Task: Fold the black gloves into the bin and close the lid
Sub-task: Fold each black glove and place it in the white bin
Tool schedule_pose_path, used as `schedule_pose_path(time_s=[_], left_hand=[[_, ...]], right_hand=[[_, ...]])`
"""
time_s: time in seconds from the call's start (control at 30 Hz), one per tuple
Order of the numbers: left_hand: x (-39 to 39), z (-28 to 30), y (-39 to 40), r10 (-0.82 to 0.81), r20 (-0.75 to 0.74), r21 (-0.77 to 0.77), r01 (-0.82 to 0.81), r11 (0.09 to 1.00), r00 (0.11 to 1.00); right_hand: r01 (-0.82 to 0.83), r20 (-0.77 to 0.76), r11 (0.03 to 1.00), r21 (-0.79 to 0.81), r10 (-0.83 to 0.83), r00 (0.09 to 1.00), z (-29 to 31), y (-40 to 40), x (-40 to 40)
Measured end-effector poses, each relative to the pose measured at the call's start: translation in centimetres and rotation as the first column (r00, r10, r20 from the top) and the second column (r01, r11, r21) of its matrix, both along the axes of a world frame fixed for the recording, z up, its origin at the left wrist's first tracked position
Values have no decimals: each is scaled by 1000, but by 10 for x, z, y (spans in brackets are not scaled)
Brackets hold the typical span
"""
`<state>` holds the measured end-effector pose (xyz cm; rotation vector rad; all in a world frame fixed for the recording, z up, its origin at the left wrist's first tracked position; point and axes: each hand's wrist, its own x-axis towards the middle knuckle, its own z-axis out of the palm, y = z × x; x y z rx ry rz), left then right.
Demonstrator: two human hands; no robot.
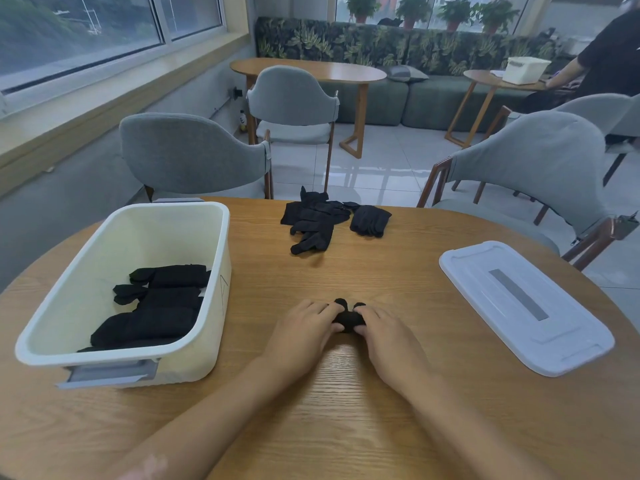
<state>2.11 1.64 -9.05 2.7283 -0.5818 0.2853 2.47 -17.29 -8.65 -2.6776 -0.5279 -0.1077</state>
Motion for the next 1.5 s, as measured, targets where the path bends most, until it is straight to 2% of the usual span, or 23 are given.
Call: schedule_pose_path(time_s=[0.1, 0.2, 0.33, 0.47, 0.57, 0.67, 0.73, 0.93, 1.17, 1.33, 1.5], left_hand=[[16, 10, 0, -4, -93, -4, 3, 1000, 996], [30, 18, -3, 21, -133, 85, -9, 996, 991], [45, 24, -7, 50, -221, 148, -17, 989, 974], [58, 28, -11, 78, -354, 133, -33, 991, 932], [66, 33, -14, 85, -415, 117, -40, 992, 906], [72, 35, -16, 77, -469, 118, -24, 993, 880], [76, 36, -18, 76, -501, 134, -9, 991, 862], [79, 41, -27, 45, -545, 172, 59, 983, 837], [67, 45, -25, 9, -607, 90, 58, 994, 794], [56, 42, -18, -22, -582, 22, 43, 999, 813], [45, 42, -11, 20, -576, -8, -29, 1000, 817]], right_hand=[[-10, -75, 997, -71, 5, 997, 11, 1, 13], [20, -135, 975, -220, -50, 990, 22, 5, 24], [52, -254, 949, -312, -136, 958, 43, 15, 42], [30, -444, 919, -394, -219, 869, 63, 23, 71], [-2, -597, 935, -355, -225, 770, 70, 23, 89], [-66, -681, 933, -353, -208, 703, 73, 23, 99], [-104, -683, 925, -367, -192, 704, 71, 26, 101], [-177, -564, 874, -452, -127, 816, 67, 35, 93], [-160, -576, 907, -390, -105, 811, 56, 30, 86], [-147, -534, 916, -374, -83, 842, 54, 30, 74], [-141, -550, 952, -273, -34, 834, 55, 26, 65]])
